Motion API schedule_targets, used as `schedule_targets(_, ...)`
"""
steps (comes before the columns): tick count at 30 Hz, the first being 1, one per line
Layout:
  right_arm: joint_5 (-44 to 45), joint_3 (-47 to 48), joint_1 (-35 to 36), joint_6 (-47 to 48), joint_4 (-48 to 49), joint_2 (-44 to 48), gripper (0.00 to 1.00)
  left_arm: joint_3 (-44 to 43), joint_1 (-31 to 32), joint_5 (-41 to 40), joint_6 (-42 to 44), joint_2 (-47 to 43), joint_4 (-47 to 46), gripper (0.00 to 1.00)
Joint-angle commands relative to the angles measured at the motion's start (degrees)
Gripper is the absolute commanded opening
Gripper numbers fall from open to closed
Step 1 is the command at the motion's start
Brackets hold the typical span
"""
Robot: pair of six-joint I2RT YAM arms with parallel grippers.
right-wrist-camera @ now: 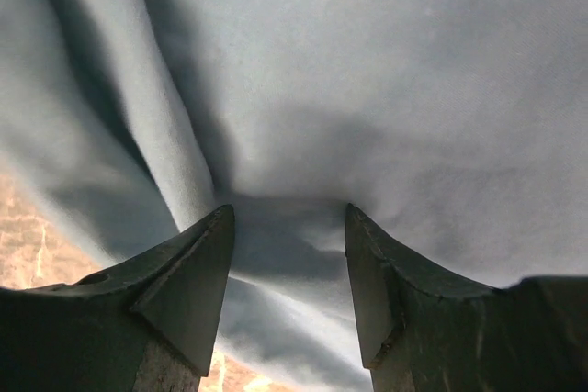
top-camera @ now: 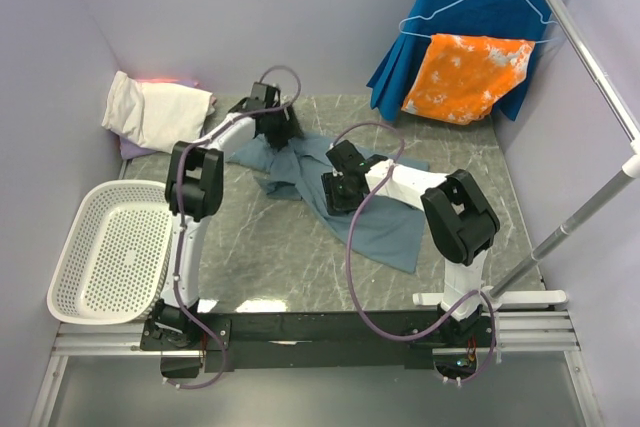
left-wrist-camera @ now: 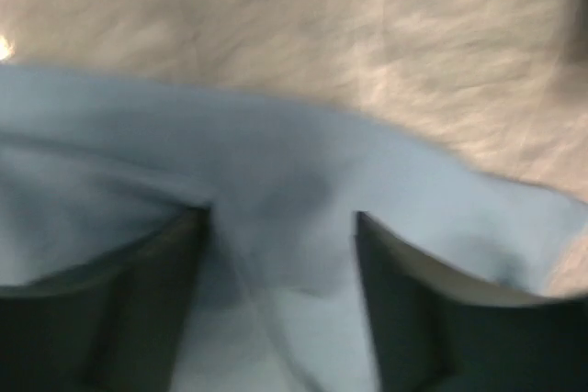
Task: Fold and stack the t-shirts
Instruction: Fold the flattened tshirt in 1/3 of the way
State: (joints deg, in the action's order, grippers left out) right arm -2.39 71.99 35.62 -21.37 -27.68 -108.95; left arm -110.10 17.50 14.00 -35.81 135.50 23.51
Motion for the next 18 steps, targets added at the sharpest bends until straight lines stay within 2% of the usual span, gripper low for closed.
schedule_targets(1,1.87,-1.14,-1.6,-0.96,-0.27,-0.74,0.59,-4.79,1.31,3.32,1.01,1.17,2.25,0.9)
schedule_targets(3,1.87,-1.5,-1.86,-0.96,0.08,-0.3,0.59,0.73,1.31,-0.96,0.48,-5.31,-0.03,0.99)
schedule_targets(4,1.87,-1.58,-1.95,-0.87,0.26,-0.3,0.59,9.21,1.31,-2.64,0.31,-8.9,-4.48,0.99)
schedule_targets(5,1.78,-1.5,-2.21,-0.78,0.26,-0.13,0.59,13.38,1.31,-3.97,-0.04,-16.16,-6.52,1.0)
schedule_targets(7,1.51,-1.15,-2.39,-0.43,0.17,-0.56,0.59,24.52,1.31,-8.54,-1.09,-23.14,-10.3,1.0)
schedule_targets(9,1.16,-0.36,-2.83,-0.08,0.26,-1.27,0.59,31.23,1.4,-10.91,-2.67,-32.46,-11.81,0.99)
schedule_targets(12,0.46,0.78,-3.1,0.53,-0.18,-2.15,0.59,48.95,1.49,-13.82,-6.98,-44.42,-15.76,0.99)
schedule_targets(14,0.11,0.96,-3.1,0.71,0.0,-2.32,0.59,55.4,1.49,-15.74,-11.11,-52.83,-19.44,1.0)
schedule_targets(15,0.02,1.49,-3.18,0.8,0.0,-2.5,0.59,61.35,1.57,-15.76,-12.43,-55.49,-21.2,0.99)
schedule_targets(18,-0.77,2.28,-3.18,1.06,-0.35,-3.2,0.59,68.94,2.01,-16.37,-16.74,-63.42,-22.98,0.99)
